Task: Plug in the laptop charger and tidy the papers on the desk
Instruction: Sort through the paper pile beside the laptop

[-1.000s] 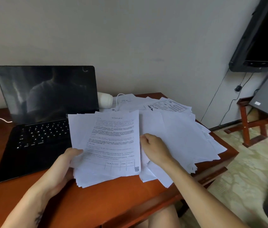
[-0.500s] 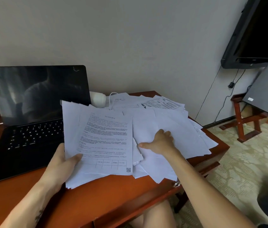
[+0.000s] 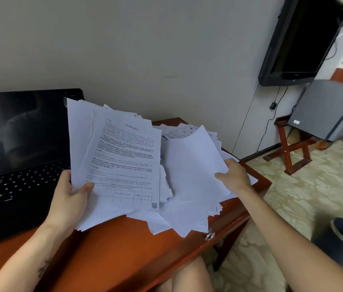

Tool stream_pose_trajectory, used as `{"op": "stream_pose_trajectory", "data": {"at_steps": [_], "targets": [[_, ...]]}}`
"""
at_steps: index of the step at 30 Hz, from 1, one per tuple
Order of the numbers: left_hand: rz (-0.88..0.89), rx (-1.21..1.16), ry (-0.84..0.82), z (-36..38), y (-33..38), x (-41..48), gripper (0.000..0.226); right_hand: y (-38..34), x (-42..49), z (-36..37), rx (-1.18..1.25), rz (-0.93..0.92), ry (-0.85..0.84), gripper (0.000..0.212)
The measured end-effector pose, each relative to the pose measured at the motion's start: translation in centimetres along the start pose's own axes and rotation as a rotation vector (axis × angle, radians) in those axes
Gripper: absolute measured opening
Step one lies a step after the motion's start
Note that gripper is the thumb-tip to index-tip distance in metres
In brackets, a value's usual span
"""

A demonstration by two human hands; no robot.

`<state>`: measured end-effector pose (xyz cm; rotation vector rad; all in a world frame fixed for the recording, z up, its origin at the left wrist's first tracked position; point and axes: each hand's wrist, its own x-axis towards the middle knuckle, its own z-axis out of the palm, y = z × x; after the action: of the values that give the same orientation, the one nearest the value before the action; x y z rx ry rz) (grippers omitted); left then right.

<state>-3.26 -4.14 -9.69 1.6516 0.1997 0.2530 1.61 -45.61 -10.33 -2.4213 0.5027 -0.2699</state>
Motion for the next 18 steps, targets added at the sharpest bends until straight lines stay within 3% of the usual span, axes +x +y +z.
{"op": "stream_pose_trajectory", "data": {"at_steps": [3,8,12,18], "targets": [[-0.024,-0.031,0.005,2.1,0.0,1.0,0.026,1.8,1.6,-1.3,-0.285,0.012,-0.026,0.059],[-0.012,-0.04,0.018,4.4,-0.8,2.2,0.026,1.9,3.2,-1.8,-0.249,0.129,-0.302,0.08],[-0.023,-0.027,0.007,4.4,-2.0,2.3,0.024,1.4,3.5,-1.4,-0.372,0.143,-0.29,0.134],[-0.003,-0.02,-0.016,4.3,-2.0,2.1,0.021,1.5,5.9,-1.8,-0.292,0.217,-0.41,0.164]]}}
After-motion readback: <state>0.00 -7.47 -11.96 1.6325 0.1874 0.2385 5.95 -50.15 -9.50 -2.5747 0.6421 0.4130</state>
